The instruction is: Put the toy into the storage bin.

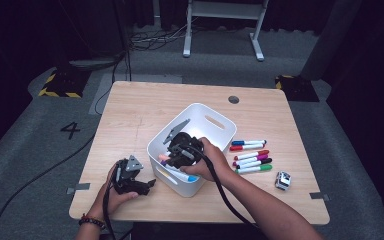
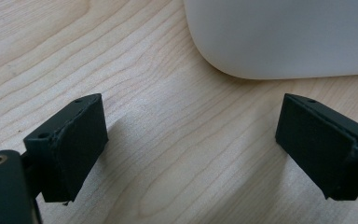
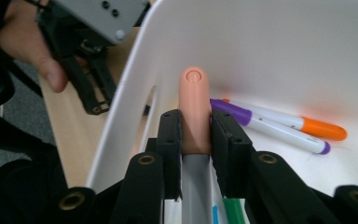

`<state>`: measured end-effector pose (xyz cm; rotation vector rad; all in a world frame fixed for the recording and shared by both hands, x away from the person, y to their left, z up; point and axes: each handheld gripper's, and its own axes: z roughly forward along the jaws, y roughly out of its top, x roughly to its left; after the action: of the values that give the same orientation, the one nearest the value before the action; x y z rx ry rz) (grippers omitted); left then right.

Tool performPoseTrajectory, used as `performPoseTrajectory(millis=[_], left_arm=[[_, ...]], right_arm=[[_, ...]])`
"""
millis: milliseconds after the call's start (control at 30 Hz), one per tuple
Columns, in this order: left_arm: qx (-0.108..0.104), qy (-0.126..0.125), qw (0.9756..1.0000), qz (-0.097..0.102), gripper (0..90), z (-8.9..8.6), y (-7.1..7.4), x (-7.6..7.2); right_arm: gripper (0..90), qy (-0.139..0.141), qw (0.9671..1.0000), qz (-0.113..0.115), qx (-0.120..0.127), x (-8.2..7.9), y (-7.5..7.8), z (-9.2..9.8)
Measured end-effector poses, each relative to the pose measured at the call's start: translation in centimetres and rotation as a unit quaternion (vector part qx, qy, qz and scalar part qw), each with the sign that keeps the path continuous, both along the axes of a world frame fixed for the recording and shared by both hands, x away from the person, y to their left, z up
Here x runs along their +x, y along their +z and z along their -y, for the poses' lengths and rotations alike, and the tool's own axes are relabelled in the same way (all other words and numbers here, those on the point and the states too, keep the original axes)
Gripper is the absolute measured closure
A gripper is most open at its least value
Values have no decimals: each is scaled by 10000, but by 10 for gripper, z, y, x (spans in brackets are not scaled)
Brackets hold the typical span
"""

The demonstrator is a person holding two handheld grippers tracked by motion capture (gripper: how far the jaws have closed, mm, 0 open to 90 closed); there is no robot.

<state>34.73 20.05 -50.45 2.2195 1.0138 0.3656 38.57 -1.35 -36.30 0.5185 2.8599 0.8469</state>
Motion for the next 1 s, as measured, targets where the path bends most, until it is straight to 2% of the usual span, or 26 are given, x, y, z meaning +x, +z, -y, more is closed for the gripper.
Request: performPoseTrajectory(millis=[67,100,167,433,500,667,767,833,867,933,1000], left_arm=[[-6,-2,10000,-2,91,0,0,0],[-7,-3,10000,1,91,0,0,0],[-5,-4,10000,0,91,0,0,0],[-2,-2,10000,5,91,0,0,0],[-3,-3,10000,4,91,0,0,0],[-1,-10,10000,7,92,0,0,0],[-1,-8,10000,5,92,0,0,0],[-1,-7,10000,5,92,0,0,0],[-1,-8,10000,4,92,0,0,0],[-3,-7,10000,5,92,0,0,0],[-10,0,10000,4,92,0,0,0]], right_arm=[[742,-86,9999,-127,-43,-7,1,-2],[740,72,10000,4,0,-6,0,-3],[739,134,9999,25,0,-7,-1,-4],[738,30,10000,-11,-33,-9,0,-9],[735,3,10000,-35,51,-7,0,-9],[676,-172,9997,-153,-27,-8,-1,-8],[672,-240,9996,-146,30,-8,-2,-5],[658,-156,9999,-31,56,-6,-2,-3],[652,-239,9997,-72,44,-7,-2,-2],[644,-155,9997,54,155,-5,0,4],[632,-190,9996,58,190,-5,1,8]])
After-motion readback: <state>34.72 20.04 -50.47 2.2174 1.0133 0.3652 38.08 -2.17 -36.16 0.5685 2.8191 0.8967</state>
